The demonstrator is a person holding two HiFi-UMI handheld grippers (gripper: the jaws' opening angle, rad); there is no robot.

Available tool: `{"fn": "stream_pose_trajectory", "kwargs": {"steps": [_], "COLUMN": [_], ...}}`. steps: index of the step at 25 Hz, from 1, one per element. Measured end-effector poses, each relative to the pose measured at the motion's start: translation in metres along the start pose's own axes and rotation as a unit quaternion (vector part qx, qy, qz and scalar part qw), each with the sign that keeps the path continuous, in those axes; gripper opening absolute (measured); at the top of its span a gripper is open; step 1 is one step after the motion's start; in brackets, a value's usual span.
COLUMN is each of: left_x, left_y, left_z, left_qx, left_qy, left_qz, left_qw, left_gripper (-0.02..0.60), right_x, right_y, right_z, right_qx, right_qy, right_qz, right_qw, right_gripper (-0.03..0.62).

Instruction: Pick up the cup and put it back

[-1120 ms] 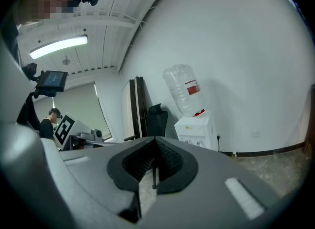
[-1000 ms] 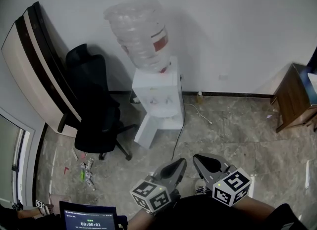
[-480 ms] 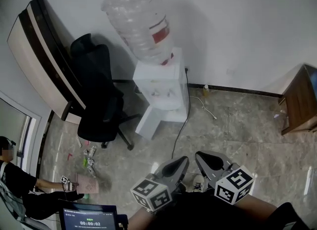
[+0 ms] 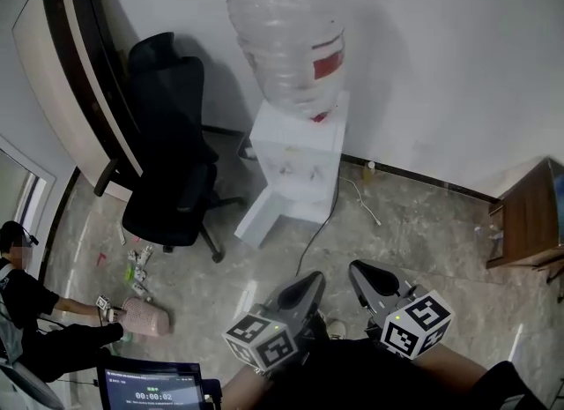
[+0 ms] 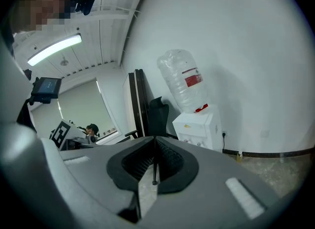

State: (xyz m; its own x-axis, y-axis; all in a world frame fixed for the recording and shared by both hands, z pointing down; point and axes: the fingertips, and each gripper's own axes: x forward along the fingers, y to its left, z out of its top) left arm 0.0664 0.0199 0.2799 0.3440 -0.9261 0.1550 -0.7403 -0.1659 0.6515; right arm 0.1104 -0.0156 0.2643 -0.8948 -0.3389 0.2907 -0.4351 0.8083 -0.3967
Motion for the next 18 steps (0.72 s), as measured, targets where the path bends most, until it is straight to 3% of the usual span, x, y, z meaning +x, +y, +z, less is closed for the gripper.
{"fn": "stream_pose_trajectory", "kwargs": {"steps": [5, 9, 18], "left_x": [0.011, 0.016, -0.003], "left_y": [0.052, 0.086, 0.162], "left_z": [0.048, 0.072, 0.068], "left_qx": [-0.007, -0.009, -0.056], "left_qy": [-0.028, -0.025, -0.036], "left_qz": [0.006, 0.008, 0.066], "left_qw": [0.9996, 0.9996, 0.9956], "left_gripper": [0.003, 0.004, 0.003], "right_x": [0.06, 0.108, 0.181], "right_y": [0.003, 0.001, -0.004], "right_z": [0.027, 0.038, 0.015], "right_qx": [-0.04, -0.043, -0.062], "right_qy": [0.01, 0.022, 0.108], "right_qz": [0.001, 0.002, 0.027], "right_qw": [0.999, 0.999, 0.992], "right_gripper": [0.015, 0.015, 0.017]}}
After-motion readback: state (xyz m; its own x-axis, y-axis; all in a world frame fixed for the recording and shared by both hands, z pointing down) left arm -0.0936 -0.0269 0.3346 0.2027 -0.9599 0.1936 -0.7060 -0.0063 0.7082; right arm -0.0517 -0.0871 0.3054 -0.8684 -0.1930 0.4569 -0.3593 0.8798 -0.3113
